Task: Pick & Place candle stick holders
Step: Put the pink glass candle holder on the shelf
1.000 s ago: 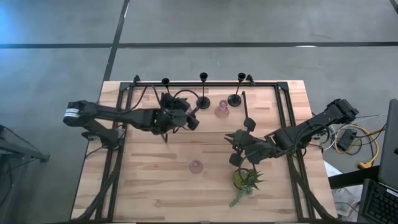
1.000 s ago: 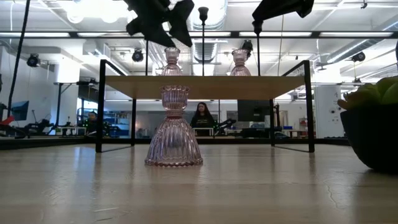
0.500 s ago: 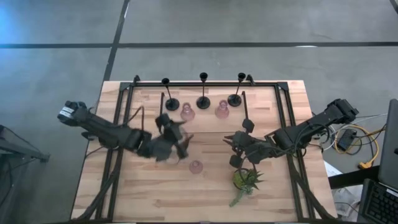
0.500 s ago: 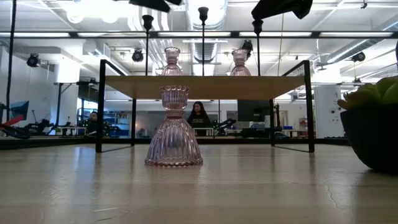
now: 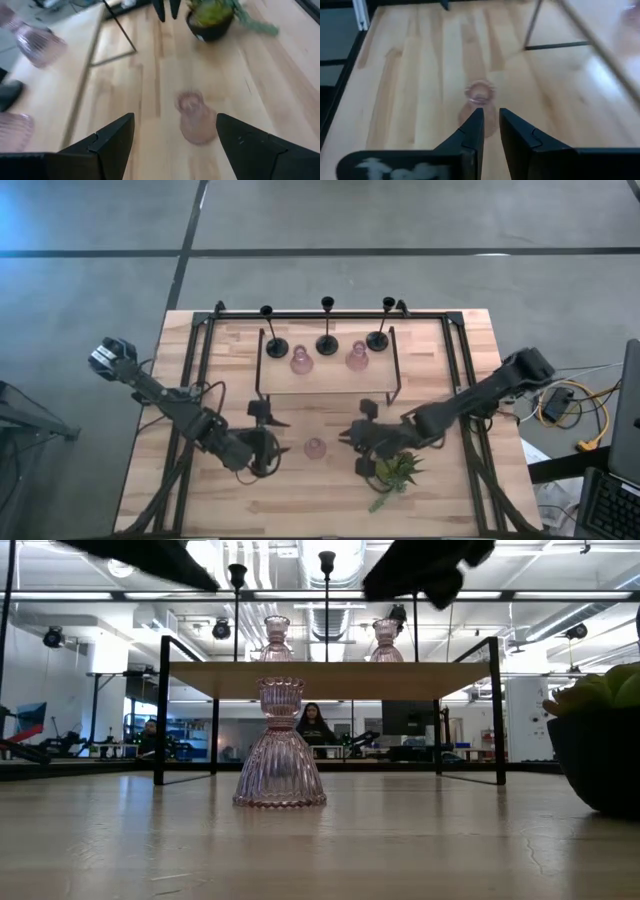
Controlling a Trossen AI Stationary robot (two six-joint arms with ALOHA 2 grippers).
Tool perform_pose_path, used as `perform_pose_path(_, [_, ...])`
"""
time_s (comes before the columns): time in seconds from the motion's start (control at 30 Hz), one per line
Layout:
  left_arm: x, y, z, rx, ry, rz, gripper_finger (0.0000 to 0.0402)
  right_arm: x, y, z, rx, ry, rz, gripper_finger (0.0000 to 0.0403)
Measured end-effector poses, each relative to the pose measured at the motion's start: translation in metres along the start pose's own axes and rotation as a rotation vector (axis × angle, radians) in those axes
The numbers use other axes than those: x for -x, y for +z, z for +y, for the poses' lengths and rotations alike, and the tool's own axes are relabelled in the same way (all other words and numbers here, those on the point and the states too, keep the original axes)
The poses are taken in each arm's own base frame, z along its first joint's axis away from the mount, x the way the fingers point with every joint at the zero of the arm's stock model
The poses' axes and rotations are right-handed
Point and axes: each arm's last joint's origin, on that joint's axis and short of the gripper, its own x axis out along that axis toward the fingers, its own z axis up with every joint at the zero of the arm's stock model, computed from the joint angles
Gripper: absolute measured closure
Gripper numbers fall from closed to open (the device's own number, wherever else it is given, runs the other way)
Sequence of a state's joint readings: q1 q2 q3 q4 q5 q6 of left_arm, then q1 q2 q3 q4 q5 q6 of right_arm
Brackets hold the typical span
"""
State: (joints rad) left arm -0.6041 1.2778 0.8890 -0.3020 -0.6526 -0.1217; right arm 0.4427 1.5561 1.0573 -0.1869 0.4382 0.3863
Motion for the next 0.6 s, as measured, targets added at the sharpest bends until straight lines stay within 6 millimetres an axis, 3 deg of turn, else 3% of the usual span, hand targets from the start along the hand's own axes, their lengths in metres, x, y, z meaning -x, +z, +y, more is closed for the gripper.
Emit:
perform_pose_path(0.23, [-0.006, -0.042, -0.001, 0.024, -0.026, 0.039, 0.0117, -0.045, -0.016, 0.017, 0.037, 0.018, 0.041, 0.0319])
perform_pose_path(0.6, [-0.012, -0.084, 0.002, 0.111, -0.018, 0.017, 0.0117, -0.082, -0.037, 0.027, 0.043, -0.027, 0.117, 0.0236])
